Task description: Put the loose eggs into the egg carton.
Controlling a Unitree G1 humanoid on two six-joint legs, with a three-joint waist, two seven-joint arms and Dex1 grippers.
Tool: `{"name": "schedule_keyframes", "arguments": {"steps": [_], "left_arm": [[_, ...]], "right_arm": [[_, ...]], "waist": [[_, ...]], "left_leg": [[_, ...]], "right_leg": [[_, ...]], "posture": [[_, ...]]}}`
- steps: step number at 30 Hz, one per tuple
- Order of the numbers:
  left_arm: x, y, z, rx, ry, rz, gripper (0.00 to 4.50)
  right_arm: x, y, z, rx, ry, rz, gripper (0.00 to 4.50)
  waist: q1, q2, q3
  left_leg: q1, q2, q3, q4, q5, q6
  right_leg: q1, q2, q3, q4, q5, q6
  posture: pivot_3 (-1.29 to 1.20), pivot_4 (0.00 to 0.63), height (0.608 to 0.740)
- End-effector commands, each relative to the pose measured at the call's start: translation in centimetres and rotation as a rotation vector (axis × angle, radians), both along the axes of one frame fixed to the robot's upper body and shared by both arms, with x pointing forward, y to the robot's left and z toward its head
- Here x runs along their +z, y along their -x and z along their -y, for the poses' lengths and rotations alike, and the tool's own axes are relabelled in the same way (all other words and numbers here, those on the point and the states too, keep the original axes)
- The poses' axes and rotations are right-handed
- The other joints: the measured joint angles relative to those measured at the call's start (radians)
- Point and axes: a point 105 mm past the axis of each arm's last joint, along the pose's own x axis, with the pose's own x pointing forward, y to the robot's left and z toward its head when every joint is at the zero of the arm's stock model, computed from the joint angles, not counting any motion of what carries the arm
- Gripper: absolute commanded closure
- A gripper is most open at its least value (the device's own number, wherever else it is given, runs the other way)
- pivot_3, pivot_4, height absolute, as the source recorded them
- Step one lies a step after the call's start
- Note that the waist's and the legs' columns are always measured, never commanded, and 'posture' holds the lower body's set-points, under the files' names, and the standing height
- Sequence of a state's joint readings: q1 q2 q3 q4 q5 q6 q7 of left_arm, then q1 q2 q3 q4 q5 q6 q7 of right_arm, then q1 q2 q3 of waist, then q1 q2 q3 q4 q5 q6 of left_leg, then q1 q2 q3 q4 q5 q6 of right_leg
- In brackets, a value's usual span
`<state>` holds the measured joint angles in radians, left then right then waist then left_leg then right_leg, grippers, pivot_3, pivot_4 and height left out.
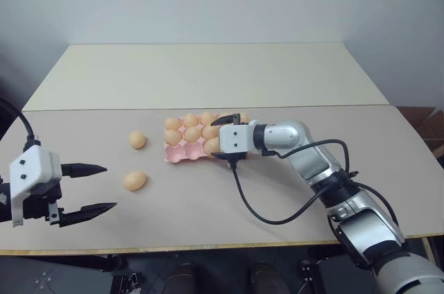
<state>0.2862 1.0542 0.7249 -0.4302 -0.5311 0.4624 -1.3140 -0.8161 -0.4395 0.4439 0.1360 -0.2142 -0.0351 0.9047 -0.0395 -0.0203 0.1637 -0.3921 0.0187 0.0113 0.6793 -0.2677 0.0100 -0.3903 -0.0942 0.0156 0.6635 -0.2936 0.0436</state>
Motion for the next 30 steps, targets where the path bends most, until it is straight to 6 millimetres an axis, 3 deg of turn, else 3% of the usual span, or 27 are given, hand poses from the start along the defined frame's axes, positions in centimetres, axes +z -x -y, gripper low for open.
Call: {"name": "schedule_keyframes", "arguments": {"steps": [1,5,8,11,15,21,24,30], "left_arm": [[0.7,-0.1,0.0,-0.006,-0.011,0.030,0.41],[0.5,0.1,-0.2,0.002,-0.010,0.028,0.41],[0.3,0.3,-0.3,0.012,-0.009,0.023,0.41],[0.2,0.4,-0.5,0.020,-0.015,0.021,0.41],[0.3,0.6,-0.5,0.021,-0.016,0.022,0.41],[0.3,0.8,-0.2,0.021,-0.022,0.022,0.41],[-0.7,0.6,0.0,0.025,-0.059,0.003,0.41],[-3.4,-2.1,0.3,0.141,-0.137,0.021,0.41]], "right_arm": [[3.1,1.6,1.4,0.014,-0.079,0.000,0.22],[4.7,4.2,4.1,0.016,-0.126,-0.146,0.22],[5.6,7.0,8.2,0.023,-0.078,-0.290,0.22],[5.9,8.9,11.1,0.004,-0.028,-0.376,0.22],[6.2,10.2,13.3,-0.039,-0.001,-0.433,0.22],[5.9,10.8,14.5,-0.111,0.001,-0.455,0.22],[5.5,10.8,14.6,-0.138,-0.002,-0.463,0.22],[4.5,10.7,14.1,-0.167,-0.008,-0.462,0.22]], "waist": [[0.002,0.000,0.000],[0.006,0.000,0.000],[0.013,0.000,0.000],[0.022,0.000,0.000],[0.019,0.000,0.000],[0.023,0.000,0.000],[0.024,0.000,0.000],[0.027,0.000,0.000]], "left_leg": [[0.000,0.000,0.000,0.000,0.000,0.000],[-0.001,0.000,-0.001,0.000,0.000,0.000],[-0.001,0.000,-0.001,0.000,0.000,0.000],[-0.001,0.000,-0.001,0.000,0.000,0.000],[0.002,0.001,0.000,0.000,0.000,0.000],[0.002,0.002,0.001,0.000,0.000,0.000],[0.001,0.001,0.001,0.000,0.000,0.000],[0.001,0.001,0.000,0.000,0.000,0.000]], "right_leg": [[0.000,0.000,0.000,0.000,0.000,0.000],[0.000,-0.001,-0.001,0.000,0.000,0.000],[0.000,-0.001,-0.001,-0.001,0.000,0.000],[0.001,-0.002,-0.001,-0.003,0.000,0.000],[0.003,-0.001,0.000,-0.002,0.000,-0.001],[0.003,-0.001,0.000,-0.003,0.000,-0.001],[0.003,-0.001,0.000,-0.003,0.000,-0.001],[0.003,-0.001,0.001,-0.002,0.000,-0.001]], "posture": [[0.00,0.150,0.740],[0.00,0.150,0.740],[0.00,0.150,0.740],[0.00,0.150,0.740],[0.00,0.150,0.740],[0.00,0.150,0.740],[0.00,0.150,0.740],[0.00,0.150,0.740]]}}
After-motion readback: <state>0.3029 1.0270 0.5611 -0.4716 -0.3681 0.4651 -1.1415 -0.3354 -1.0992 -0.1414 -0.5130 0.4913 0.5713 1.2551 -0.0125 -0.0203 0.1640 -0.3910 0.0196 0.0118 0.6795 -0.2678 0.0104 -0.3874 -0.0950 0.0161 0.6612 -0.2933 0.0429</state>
